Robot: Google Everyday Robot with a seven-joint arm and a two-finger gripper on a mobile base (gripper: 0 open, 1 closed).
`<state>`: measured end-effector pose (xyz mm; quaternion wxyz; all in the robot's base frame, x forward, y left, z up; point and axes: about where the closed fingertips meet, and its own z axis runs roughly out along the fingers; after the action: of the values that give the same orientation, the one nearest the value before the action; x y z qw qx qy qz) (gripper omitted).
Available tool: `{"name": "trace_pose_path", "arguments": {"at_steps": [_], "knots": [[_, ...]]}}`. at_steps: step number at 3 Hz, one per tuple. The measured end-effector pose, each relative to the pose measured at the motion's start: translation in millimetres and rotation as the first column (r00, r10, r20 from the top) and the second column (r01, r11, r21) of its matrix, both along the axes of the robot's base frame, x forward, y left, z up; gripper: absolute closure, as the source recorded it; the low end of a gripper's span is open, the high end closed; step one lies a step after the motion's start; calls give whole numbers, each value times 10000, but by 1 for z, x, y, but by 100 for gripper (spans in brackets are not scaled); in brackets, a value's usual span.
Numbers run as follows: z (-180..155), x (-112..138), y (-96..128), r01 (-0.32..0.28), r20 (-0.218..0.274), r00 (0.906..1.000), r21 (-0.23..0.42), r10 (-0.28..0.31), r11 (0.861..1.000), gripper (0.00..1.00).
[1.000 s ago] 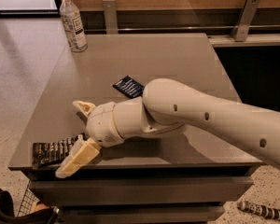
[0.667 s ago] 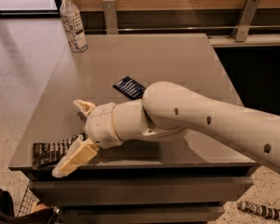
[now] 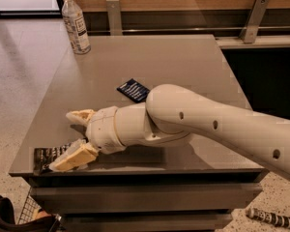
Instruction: Move rxbar chocolate near blue plastic bottle
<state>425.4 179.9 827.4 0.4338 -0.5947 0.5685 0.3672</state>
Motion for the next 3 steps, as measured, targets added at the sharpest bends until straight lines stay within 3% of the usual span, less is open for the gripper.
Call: {"name": "trace_pose_path", "arguments": {"at_steps": [2, 3], "knots": [[2, -3, 3, -82, 48, 10000, -22, 82, 10000, 87], [3, -5, 5, -124, 75, 9999, -33, 125, 9999, 96]]}}
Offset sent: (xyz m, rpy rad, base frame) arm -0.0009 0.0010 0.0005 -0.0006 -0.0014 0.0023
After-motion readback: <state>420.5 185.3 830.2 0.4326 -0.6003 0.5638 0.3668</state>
